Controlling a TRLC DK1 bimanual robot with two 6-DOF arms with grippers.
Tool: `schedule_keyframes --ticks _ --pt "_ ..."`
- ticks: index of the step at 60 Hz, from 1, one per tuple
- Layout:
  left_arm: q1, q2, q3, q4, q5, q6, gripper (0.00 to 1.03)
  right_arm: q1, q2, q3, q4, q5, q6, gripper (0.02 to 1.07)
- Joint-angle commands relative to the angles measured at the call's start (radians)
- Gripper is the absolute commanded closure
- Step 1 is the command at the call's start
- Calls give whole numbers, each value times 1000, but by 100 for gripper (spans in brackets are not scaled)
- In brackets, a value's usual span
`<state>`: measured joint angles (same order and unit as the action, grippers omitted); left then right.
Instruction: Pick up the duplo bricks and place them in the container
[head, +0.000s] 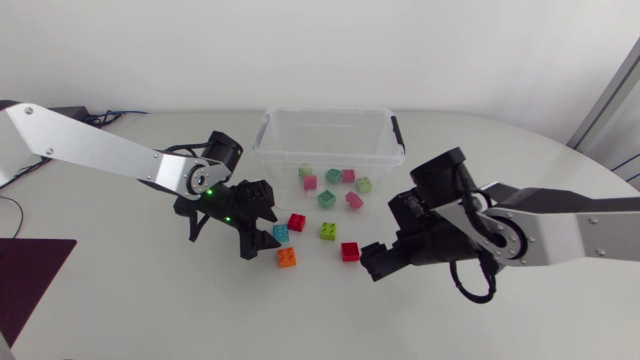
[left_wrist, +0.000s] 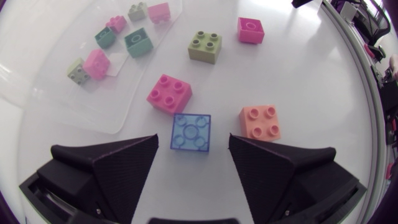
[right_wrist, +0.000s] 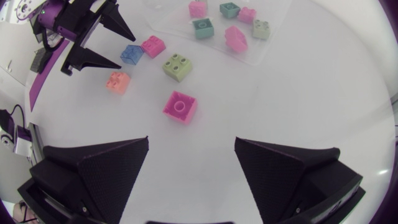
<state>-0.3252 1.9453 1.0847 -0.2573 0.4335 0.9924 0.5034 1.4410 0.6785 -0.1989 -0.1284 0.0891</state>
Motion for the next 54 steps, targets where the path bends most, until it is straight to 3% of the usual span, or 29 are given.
schedule_keyframes --ticks 1,5,9,12,15,18,26,36,54 --pt "-11 32 27 -11 13 28 41 24 55 36 18 29 55 7" --pt "-12 34 26 -13 19 28 55 47 82 59 19 69 78 7" --pt "-20 47 29 -25 19 23 59 66 105 84 21 82 93 8" --pt "-29 61 43 -59 17 18 62 86 118 98 21 87 101 11" --pt "-28 90 87 -168 17 23 70 113 150 121 23 122 109 12" --pt "-20 96 110 -240 16 31 72 123 177 139 23 125 110 12" --pt "9 4 76 -247 13 22 74 150 251 181 12 173 124 16" --pt "28 -250 11 -273 19 -5 75 149 326 204 26 220 141 17" --pt "5 -536 29 -275 40 -147 74 165 372 207 81 250 146 55"
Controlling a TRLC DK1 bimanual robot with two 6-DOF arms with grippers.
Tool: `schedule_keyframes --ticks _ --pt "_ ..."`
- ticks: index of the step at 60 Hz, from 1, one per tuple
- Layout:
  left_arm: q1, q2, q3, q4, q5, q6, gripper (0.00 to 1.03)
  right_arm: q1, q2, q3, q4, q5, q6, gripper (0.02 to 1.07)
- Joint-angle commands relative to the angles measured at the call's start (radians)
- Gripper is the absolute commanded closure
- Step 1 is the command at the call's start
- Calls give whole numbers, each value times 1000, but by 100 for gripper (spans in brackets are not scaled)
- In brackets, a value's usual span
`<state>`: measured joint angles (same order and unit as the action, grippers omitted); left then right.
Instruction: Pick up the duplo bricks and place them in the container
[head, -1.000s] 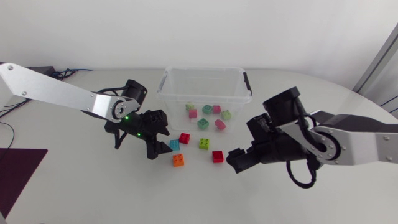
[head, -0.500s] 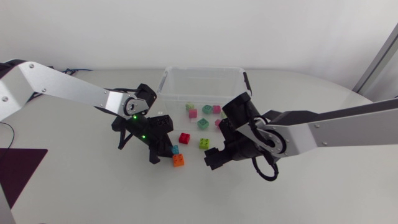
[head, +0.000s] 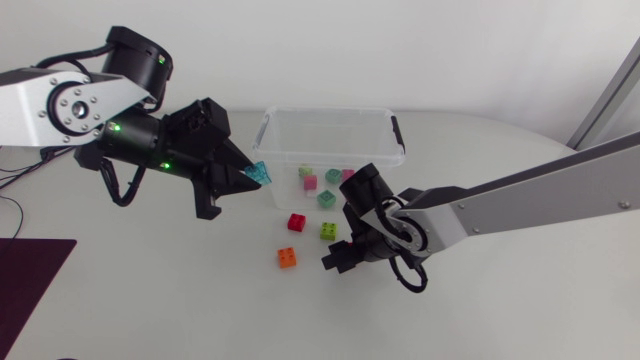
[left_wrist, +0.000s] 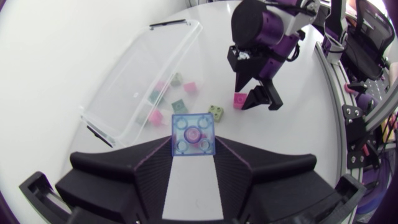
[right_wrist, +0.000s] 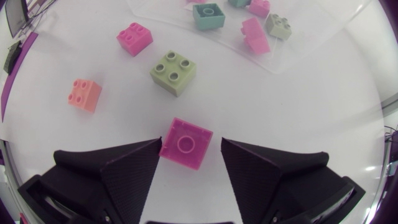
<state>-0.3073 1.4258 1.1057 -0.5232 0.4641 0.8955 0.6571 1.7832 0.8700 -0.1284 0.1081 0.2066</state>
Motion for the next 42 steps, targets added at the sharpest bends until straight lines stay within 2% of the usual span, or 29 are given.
schedule_keyframes --ticks 1,4,11,12,14,18,19,37,41,42 --pt "-15 -18 9 -6 10 -55 74 13 30 15 10 13 28 59" --pt "-19 -19 17 42 10 -104 74 13 27 12 13 13 25 66" --pt "-21 -18 19 170 8 -211 74 15 1 -9 19 13 16 71" --pt "-18 -13 23 227 8 -262 74 15 -21 -22 23 13 11 74" --pt "-16 -10 26 264 7 -300 74 15 -44 -35 27 12 5 78" --pt "-16 2 31 324 -10 -343 74 10 -87 -55 29 12 -9 78" --pt "-16 22 43 368 -35 -379 74 4 -119 -69 24 12 -22 79" --pt "-32 274 194 493 -148 -497 70 -53 -395 -66 -70 13 -76 79" --pt "-38 334 227 489 -163 -504 60 -67 -435 -39 -88 13 -85 79" --pt "-44 352 237 494 -179 -506 53 -68 -439 -34 -93 13 -88 79"
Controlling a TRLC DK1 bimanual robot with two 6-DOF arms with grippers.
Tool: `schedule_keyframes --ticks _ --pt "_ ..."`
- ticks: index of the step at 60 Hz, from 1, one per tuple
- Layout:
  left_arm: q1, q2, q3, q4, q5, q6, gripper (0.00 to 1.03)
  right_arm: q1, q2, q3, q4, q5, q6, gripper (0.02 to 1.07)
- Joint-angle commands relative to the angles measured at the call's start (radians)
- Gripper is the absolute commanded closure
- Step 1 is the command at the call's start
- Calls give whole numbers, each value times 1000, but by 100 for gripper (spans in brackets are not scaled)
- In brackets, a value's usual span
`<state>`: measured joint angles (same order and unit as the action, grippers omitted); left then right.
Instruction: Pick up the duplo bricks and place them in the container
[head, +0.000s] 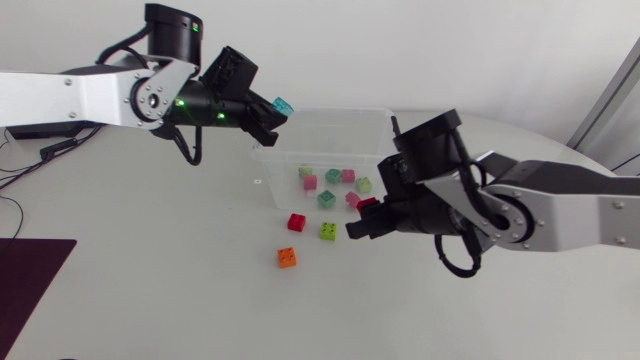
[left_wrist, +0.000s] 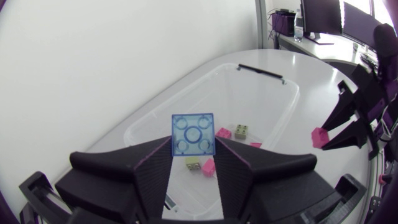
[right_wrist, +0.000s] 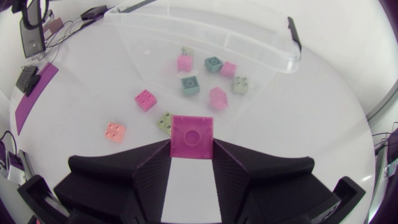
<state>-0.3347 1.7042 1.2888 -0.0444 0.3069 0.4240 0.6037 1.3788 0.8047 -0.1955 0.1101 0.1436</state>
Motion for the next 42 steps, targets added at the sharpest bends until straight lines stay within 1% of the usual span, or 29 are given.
schedule_keyframes --ticks 1,3,4,5,6,7,11,19,26,29,36,38,42 --pt "-20 86 58 20 -34 -34 46 -19 -41 39 -28 10 -30 79" --pt "-23 106 63 37 -43 -31 31 -24 -55 54 -30 11 -38 79" --pt "-23 112 63 49 -46 -31 19 -30 -61 64 -32 10 -42 79" --pt "-21 117 63 57 -48 -31 14 -33 -63 71 -35 10 -44 79" --pt "-21 118 64 58 -48 -31 12 -36 -69 82 -39 10 -44 79" --pt "-20 121 64 64 -49 -31 7 -38 -72 90 -39 10 -45 79" --pt "-17 101 50 63 -49 -31 5 -53 -80 126 -45 -1 -55 78" --pt "-3 -58 -55 52 -46 -13 5 -91 -60 208 -44 -32 -61 78" --pt "19 -175 -134 -2 6 35 5 -111 -20 257 -30 -41 -70 78" --pt "19 -248 -187 -86 38 110 5 -125 12 286 -7 -47 -75 78" --pt "8 -319 -281 -158 52 206 5 -139 71 324 38 -53 -82 76" --pt "-1 -333 -312 -187 61 240 5 -142 94 337 54 -53 -82 76" --pt "-33 -344 -399 -199 61 315 5 -142 144 353 96 -43 -95 76"
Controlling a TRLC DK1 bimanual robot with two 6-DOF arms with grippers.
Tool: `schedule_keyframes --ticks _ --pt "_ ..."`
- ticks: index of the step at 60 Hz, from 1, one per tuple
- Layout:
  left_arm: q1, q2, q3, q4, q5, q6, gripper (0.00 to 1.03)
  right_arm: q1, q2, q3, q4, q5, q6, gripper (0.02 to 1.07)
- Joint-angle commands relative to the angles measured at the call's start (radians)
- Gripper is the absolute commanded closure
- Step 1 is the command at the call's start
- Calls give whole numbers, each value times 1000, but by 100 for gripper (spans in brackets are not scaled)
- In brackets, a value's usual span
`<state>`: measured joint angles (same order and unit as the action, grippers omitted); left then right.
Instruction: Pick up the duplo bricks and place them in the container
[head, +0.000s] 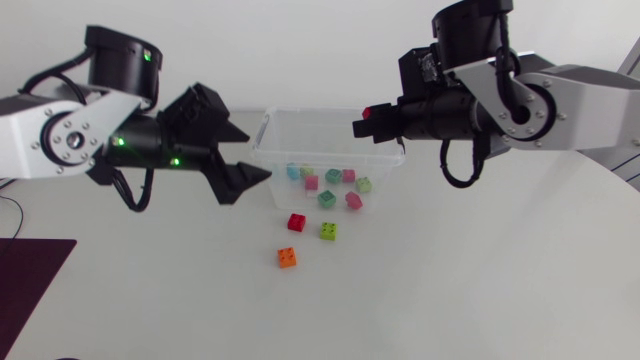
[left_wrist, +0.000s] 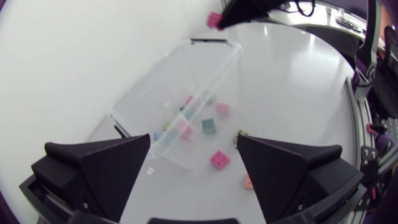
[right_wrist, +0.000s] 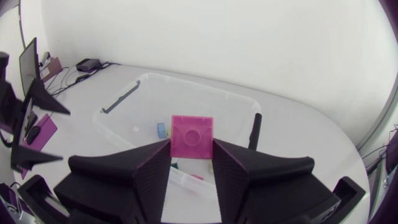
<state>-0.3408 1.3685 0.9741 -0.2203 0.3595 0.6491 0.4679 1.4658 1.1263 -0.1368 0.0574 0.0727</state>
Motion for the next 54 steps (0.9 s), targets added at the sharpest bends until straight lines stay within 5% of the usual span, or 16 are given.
schedule_keyframes --ticks 1,14,18,22,26,46,54 --pt "-37 -8 -101 -24 9 103 5 -6 65 35 46 13 -25 76" --pt "-139 104 -186 -21 -10 167 5 -20 222 145 88 56 -50 67" --pt "-152 149 -181 -14 -25 170 5 -26 254 175 86 65 -50 53" --pt "-159 204 -164 -13 -36 178 5 -29 269 199 75 81 -50 22" --pt "-168 238 -153 -13 -59 178 6 -28 252 201 68 84 -47 11" --pt "-181 385 -87 15 -108 172 8 15 -56 -33 17 82 -40 10" --pt "-187 461 -46 18 -119 149 17 54 -179 -171 -14 71 -13 10"
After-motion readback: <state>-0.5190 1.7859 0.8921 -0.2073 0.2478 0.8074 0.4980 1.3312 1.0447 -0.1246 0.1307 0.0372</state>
